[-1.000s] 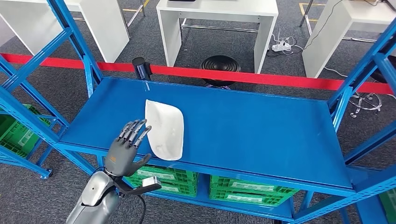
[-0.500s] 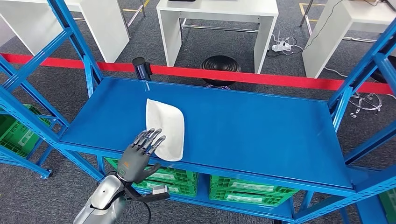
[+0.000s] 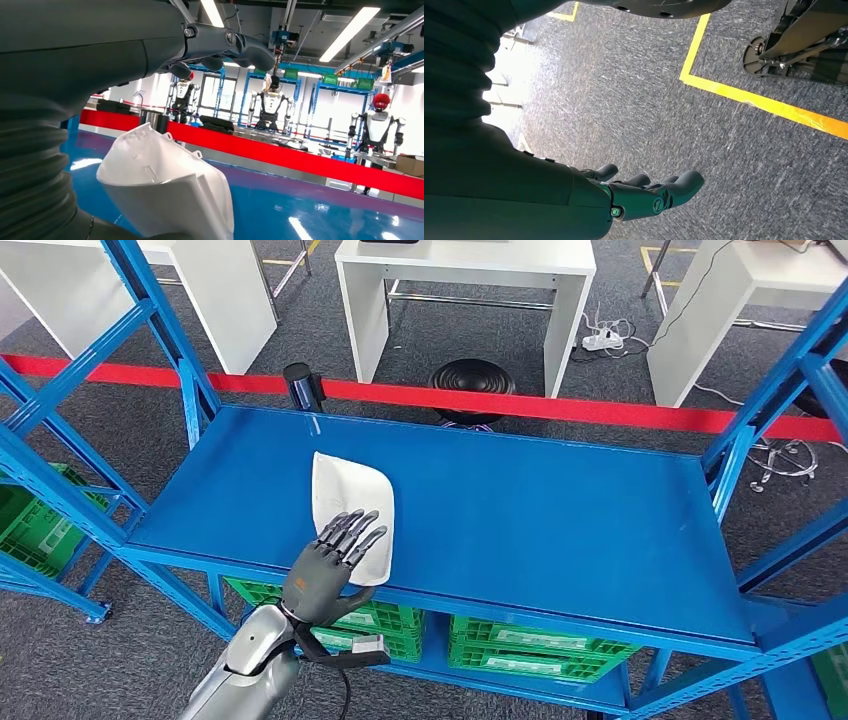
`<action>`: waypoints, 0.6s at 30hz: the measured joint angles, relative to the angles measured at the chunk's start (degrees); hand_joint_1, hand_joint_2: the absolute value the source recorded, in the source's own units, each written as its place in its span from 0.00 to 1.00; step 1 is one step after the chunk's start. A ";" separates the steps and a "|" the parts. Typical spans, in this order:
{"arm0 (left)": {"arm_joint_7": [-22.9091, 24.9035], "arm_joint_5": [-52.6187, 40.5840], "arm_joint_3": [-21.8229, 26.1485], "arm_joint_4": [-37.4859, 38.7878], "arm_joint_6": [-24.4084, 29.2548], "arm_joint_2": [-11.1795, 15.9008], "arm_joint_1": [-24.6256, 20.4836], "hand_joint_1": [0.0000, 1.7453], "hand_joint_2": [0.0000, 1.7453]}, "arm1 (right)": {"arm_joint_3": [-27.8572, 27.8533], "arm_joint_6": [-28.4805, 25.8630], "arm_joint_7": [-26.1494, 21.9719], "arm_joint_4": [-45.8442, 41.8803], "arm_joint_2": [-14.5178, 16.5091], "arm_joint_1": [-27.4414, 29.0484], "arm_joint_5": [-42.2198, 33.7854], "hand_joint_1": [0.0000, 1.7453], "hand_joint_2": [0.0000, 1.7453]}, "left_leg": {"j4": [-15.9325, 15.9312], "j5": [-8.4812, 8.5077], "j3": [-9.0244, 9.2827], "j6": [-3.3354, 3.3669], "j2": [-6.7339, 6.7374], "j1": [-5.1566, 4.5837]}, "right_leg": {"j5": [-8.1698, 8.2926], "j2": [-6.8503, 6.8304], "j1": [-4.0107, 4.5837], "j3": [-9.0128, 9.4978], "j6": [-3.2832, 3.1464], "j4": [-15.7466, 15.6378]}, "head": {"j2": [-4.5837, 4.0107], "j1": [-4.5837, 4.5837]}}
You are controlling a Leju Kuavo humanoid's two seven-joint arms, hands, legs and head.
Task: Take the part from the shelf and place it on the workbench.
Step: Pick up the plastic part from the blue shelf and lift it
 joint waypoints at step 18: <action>7.26 -10.71 -0.67 4.79 0.46 -1.16 -3.09 0.26 1.00 | 0.31 -0.39 -0.33 0.00 0.00 -0.01 -0.93 0.00 1.00 | 0.00 0.00 -0.01 0.00 0.01 0.00 | 0.00 0.01 0.00 -0.01 0.00 0.00 | 0.00 0.00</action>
